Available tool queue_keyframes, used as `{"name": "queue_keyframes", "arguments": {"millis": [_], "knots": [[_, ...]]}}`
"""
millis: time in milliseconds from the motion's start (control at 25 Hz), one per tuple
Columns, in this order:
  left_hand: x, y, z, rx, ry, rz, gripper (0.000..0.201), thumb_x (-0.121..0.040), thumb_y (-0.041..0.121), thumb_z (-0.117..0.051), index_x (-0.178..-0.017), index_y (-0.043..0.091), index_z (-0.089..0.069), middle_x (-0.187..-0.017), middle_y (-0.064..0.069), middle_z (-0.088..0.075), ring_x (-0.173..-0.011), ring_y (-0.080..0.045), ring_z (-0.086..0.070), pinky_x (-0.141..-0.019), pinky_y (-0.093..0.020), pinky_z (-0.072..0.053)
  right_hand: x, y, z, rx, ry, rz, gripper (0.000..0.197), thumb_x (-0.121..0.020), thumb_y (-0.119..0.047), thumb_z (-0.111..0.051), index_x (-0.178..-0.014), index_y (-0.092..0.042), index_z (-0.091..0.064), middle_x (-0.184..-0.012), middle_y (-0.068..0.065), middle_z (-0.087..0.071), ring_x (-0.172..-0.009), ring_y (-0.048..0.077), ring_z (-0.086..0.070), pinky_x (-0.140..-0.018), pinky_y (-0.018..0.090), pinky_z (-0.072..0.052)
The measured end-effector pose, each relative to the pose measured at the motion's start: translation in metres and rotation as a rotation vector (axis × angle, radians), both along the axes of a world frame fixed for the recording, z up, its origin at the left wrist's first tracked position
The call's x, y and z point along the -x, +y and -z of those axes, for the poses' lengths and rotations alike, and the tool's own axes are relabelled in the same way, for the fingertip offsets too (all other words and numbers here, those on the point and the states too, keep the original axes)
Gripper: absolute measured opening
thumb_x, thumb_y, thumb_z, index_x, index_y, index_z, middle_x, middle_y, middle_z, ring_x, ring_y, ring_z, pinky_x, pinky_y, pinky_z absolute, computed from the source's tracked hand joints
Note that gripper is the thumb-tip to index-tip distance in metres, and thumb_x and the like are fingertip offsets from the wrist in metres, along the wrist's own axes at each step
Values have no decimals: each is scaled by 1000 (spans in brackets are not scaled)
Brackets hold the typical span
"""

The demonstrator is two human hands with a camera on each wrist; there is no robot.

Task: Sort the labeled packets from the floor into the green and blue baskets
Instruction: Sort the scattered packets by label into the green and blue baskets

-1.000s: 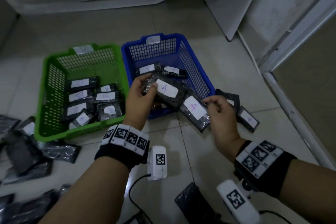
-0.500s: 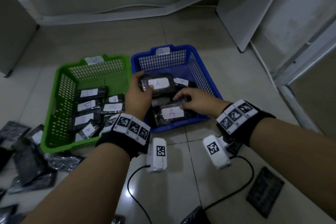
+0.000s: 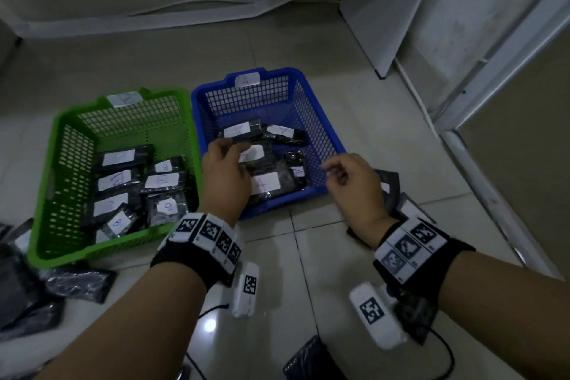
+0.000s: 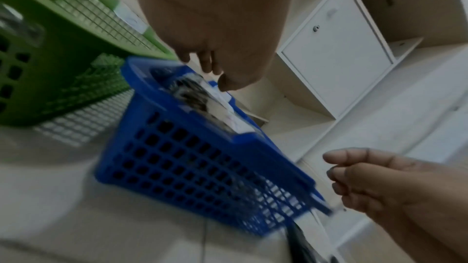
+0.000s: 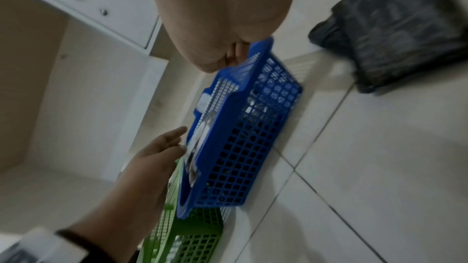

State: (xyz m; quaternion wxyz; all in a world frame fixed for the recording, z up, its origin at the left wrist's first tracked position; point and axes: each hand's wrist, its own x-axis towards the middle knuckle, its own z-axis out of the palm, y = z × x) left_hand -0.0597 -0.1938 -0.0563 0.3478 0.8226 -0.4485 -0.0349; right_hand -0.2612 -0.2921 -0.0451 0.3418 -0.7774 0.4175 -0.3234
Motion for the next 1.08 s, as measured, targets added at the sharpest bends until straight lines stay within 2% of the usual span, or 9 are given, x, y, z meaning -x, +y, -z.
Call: {"name": "queue_keyframes", "arguments": {"millis": [120,200,280,400,560,720,840,960,1080], "knots": [[53,-7,-10,94,-72,167,30,-78,5,-51,-100,18,-66,-106,-5,-54,-99,-26,-52,-84,-41,-47,47,-14,16,-2,64,227,22,-75,7,-58,-89,-8,-67,-94,12,-60,-76,15,-55,-71,1,-37],[93,-13,-11,92,-74,398,26,-77,13,-48,-93,22,-65,-94,0,-58,-89,-22,-54,-76,-40,-46,78,-31,32,-7,201,277,23,-74,3,-62,-95,-7,-67,-93,18,-60,-83,28,-58,-78,19,-42],[132,-18,-3,39,28,562,23,-80,14,-47,-95,21,-64,-92,1,-59,-85,-20,-57,-75,-39,-48,103,-46,46,28,453,208,34,-73,-13,-70,-106,-10,-65,-95,17,-63,-94,36,-57,-82,32,-33],[168,-22,23,-217,303,486,19,-87,15,-51,-101,21,-63,-98,-2,-63,-85,-20,-61,-76,-36,-52,122,-53,60,25,714,-24,63,-63,-44,-72,-118,-16,-60,-107,14,-61,-103,33,-52,-77,27,-20],[180,-24,41,-323,876,154,5,-90,22,-54,-88,18,-53,-87,-17,-70,-75,-31,-69,-72,-47,-58,127,-42,47,-272,426,-47,44,-69,-25,-79,-105,-17,-56,-102,7,-61,-96,23,-56,-76,27,-39],[184,-36,35,-180,1464,-73,50,-87,41,-60,-106,-3,-46,-99,-35,-62,-85,-46,-67,-76,-61,-54,134,-3,17,-273,119,-181,27,-70,2,-68,-90,-12,-57,-90,-1,-60,-83,11,-58,-71,19,-48],[181,-40,37,-237,1398,-44,64,-60,28,-72,-110,-6,-53,-108,-35,-60,-93,-43,-65,-81,-58,-54,149,11,21,-274,225,-332,31,-67,1,-59,-93,-17,-62,-100,-5,-61,-94,7,-58,-82,20,-50],[177,-34,31,-272,1292,14,41,-73,2,-66,-108,14,-47,-97,-13,-64,-85,-30,-66,-80,-50,-56,165,-15,44,-76,367,-56,41,-68,9,-54,-101,-13,-64,-106,5,-60,-101,20,-52,-86,32,-45],[171,-30,29,-246,1269,75,39,-80,-5,-63,-110,12,-46,-94,-10,-67,-83,-27,-65,-82,-45,-53,165,-36,61,-42,567,87,43,-75,7,-52,-116,-4,-58,-111,20,-58,-106,36,-52,-86,40,-45]]}}
